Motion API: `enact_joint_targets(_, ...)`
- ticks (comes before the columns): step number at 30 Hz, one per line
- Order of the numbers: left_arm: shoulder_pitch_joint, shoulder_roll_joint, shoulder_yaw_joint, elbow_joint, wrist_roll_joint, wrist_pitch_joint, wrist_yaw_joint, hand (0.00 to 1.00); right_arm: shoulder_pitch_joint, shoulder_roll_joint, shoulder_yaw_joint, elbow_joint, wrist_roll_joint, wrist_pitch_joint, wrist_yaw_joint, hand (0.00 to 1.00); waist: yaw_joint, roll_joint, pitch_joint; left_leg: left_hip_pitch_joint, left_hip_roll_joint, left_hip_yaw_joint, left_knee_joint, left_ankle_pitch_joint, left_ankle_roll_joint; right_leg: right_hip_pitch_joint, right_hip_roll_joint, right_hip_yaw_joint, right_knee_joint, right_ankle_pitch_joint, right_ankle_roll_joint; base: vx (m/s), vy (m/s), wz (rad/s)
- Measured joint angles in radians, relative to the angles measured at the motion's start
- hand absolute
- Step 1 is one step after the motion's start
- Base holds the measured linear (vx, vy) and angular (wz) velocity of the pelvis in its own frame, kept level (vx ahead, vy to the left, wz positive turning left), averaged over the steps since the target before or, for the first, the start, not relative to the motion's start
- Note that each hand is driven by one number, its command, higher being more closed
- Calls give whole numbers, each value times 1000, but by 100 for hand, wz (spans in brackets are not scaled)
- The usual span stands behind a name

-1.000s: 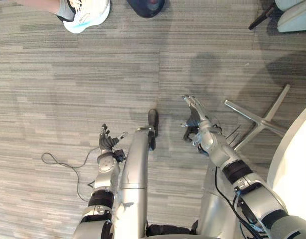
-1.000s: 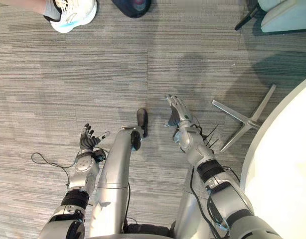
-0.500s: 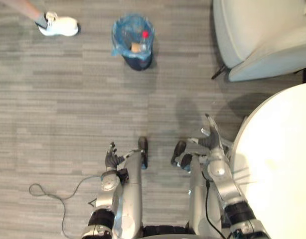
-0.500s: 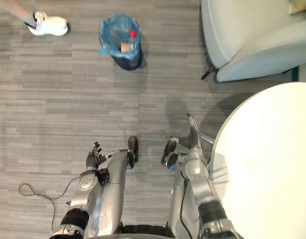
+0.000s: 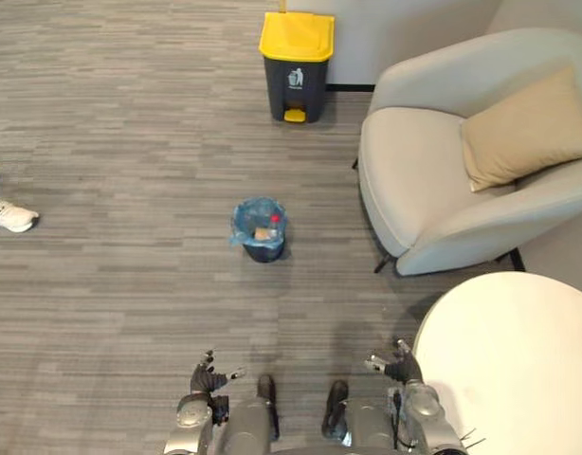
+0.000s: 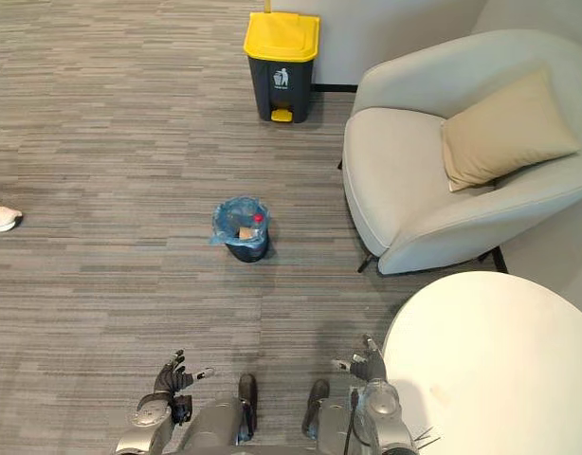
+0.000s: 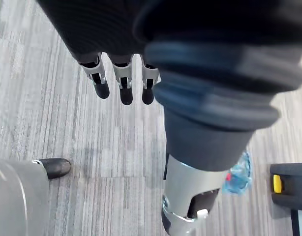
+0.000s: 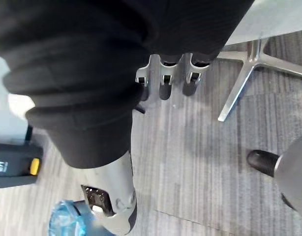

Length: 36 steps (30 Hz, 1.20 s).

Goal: Gather rubbish on tea table into small bin, then transfer packed bag to large trash can.

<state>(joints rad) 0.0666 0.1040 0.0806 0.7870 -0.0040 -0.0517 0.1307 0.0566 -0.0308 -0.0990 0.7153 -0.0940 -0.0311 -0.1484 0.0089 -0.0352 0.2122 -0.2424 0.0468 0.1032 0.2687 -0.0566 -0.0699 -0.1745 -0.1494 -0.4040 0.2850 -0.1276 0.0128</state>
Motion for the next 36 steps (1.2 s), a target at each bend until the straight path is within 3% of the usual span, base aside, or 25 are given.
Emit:
enact_joint_targets(2, 3, -5, 0, 2, -3, 0, 0, 0, 5, -2, -34, 21, 0, 4, -2, 0, 2, 0, 4, -21, 12, 58, 36, 6, -14, 53, -12, -72, -36, 1, -1, 1, 9, 97)
enact_joint_targets(5, 11, -13, 11, 5, -17, 2, 0, 0, 9, -35, -50, 24, 0, 5, -4, 0, 4, 27, 16, -7, 111, 342, 37, -46, 59, 103, -10, -150, -43, -13, 17, -47, 67, 70)
enact_joint_targets(10, 55, -13, 69, 10, -23, 4, 0, 0, 12, -47, -48, 37, 0, 20, -4, 0, 13, 24, 21, -22, 71, 366, 50, -93, 105, 74, -51, -113, -18, -29, 76, 24, 169, 13)
enact_joint_targets(12, 86, -13, 81, 8, -25, 6, -1, 0, 27, -41, -49, 37, -17, 23, -4, 0, 13, 17, 27, -9, 52, 372, 98, -148, 127, 63, -104, -91, 79, -56, 101, 100, 171, -3)
enact_joint_targets(13, 96, -9, 80, 9, -27, 9, 0, 0, 31, -34, -48, 28, -27, 33, -3, 0, 19, 12, 37, 12, 47, 383, 122, -177, 128, 34, -133, -48, 191, -68, 90, 116, 136, -24)
enact_joint_targets(14, 98, -6, 79, 8, -33, 12, 2, 0, 37, -28, -44, 3, -27, 40, -4, 0, 28, 14, 50, 33, 47, 391, 140, -197, 133, -26, -158, 5, 341, -57, 28, 110, 121, -29)
enact_joint_targets(15, 102, 2, 79, 7, -34, 14, 3, 0, 43, -23, -35, -11, -27, 39, -4, 0, 26, 13, 59, 57, 44, 389, 145, -211, 141, -96, -164, 76, 493, -48, -6, 105, 95, -16)
enact_joint_targets(17, 107, 20, 79, 6, -34, 13, 4, 0, 31, -23, -4, -11, -27, 39, -4, 0, 4, 8, 64, 92, 30, 376, 110, -223, 138, -182, -130, 139, 579, -76, 35, 152, 46, 15)
enact_joint_targets(20, 100, 25, 80, 6, -34, 13, 4, 0, 9, -31, -3, -11, -27, 38, -5, 0, -12, -8, 80, 133, 4, 365, 58, -222, 133, -245, -83, 120, 374, -76, 54, 203, -5, 14)
enact_joint_targets(21, 84, 20, 80, 7, -34, 13, 4, 0, -8, -44, -3, 0, -27, 38, -4, 0, -19, -14, 95, 151, 4, 355, 54, -227, 126, -248, -55, 101, 226, -41, 64, 242, -29, 21)
enact_joint_targets(22, 77, 18, 79, 8, -34, 13, 4, 0, -11, -50, -4, 9, -28, 38, -4, 0, -23, -2, 106, 158, 4, 349, 54, -234, 118, -252, -41, 98, 136, -9, 66, 283, -38, 38)
enact_joint_targets(23, 61, 16, 79, 7, -34, 12, 3, 0, -11, -60, -7, 17, -28, 39, -4, 0, -30, -7, 108, 175, -1, 325, 54, -245, 107, -250, -25, 101, -21, 73, 82, 424, -93, 63)
enact_joint_targets(24, 57, 19, 79, 7, -39, 8, 4, 0, -1, -62, -11, 18, -28, 40, -5, 0, -48, -7, 110, 195, -14, 294, 56, -253, 94, -252, -30, 109, -117, 130, 95, 468, -125, 82)
enact_joint_targets(25, 58, 20, 79, 8, -44, 7, 4, 0, 5, -62, -11, 17, -25, 40, -5, 0, -56, -7, 110, 213, -17, 277, 61, -267, 75, -252, -36, 121, -142, 147, 94, 546, -191, 84)
enact_joint_targets(26, 62, 22, 81, 8, -45, 5, 4, 0, 15, -61, -13, 12, -25, 39, -5, 0, -57, -7, 110, 242, -19, 254, 72, -290, 43, -254, -38, 152, -126, 153, 90, 525, -241, 80)
enact_joint_targets(28, 73, 23, 78, 9, -45, 4, 4, 0, 39, -67, -14, -16, -25, 38, -4, 0, -65, 6, 105, 281, 17, 217, 119, -362, -21, -268, -24, 170, 15, 196, 11, 590, -297, 68)
enact_joint_targets(30, 83, 10, 88, 7, -45, 5, 4, 0, 36, -86, -10, -43, -27, 38, -4, 0, -60, 51, 105, 208, 120, 196, 359, -352, -54, -267, 11, 138, 118, 158, -32, 551, -282, 26)
enact_joint_targets(31, 90, -4, 93, 1, -44, 6, 4, 0, 27, -89, -8, -80, -27, 38, -4, 0, -44, 69, 111, 96, 222, 194, 627, -232, -23, -252, 58, 129, 152, 106, -68, 587, -284, -34)
enact_joint_targets(32, 89, -27, 107, -1, -45, 12, 4, 0, 20, -77, -6, -113, -25, 37, -9, 0, -35, 70, 115, 14, 283, 180, 783, -152, 2, -226, 84, 133, 156, 81, -89, 582, -259, -49)
enact_joint_targets(34, 67, -33, 125, -32, -56, 11, 4, 0, 19, -68, -8, -146, -20, 35, -30, 0, -18, 60, 122, -53, 301, 162, 843, -181, -12, -167, 99, 146, 142, 70, -104, 494, -166, -39)
enact_joint_targets(36, 46, -46, 120, -64, -63, 4, 4, 0, 19, -62, -13, -158, -11, 35, -37, 0, -19, 44, 131, -80, 296, 192, 753, -194, -7, -94, 97, 162, 91, 70, -104, 414, -95, -19)
